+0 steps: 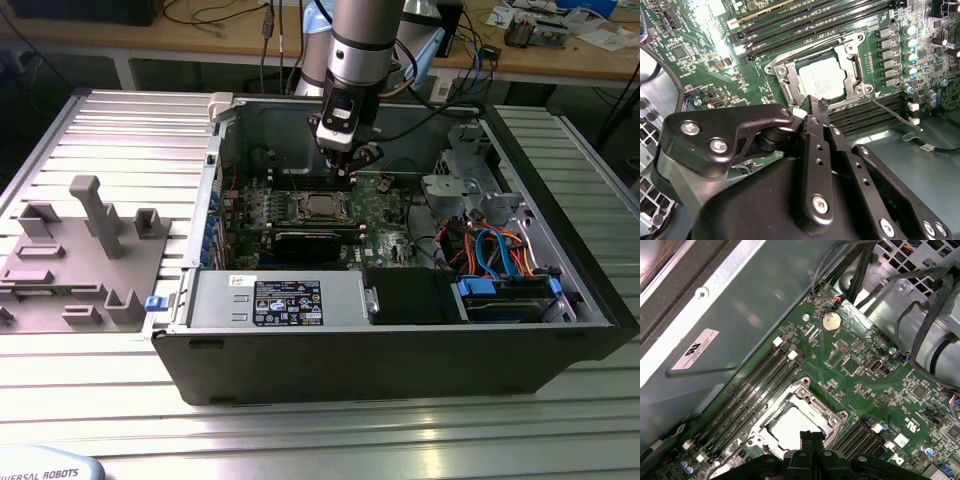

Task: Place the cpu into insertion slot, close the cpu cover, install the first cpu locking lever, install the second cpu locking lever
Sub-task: 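Install the first cpu locking lever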

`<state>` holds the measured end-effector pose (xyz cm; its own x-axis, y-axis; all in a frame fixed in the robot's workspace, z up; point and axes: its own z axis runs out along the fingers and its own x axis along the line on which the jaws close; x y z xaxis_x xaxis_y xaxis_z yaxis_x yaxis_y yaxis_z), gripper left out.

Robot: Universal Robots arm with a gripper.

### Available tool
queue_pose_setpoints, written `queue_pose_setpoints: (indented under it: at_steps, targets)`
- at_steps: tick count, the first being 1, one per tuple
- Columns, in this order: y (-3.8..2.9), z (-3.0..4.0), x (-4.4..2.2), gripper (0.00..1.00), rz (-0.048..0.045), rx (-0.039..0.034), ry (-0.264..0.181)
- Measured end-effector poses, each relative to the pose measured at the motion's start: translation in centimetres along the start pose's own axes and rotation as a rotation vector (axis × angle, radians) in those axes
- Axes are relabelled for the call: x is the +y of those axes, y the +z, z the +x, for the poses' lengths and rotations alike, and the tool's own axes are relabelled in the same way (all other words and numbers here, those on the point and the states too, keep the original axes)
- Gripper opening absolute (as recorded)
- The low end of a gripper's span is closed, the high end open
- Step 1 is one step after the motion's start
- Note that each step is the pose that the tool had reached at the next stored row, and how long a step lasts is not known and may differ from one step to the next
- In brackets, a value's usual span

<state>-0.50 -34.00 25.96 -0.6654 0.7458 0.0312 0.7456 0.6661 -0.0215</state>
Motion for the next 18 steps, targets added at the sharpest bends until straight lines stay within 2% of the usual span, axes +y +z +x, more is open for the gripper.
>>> queue_pose_setpoints:
  at_steps: [18]
  targets:
    - [0.00, 0.00, 0.00, 0.11, 0.0015, -0.0010, -0.048]
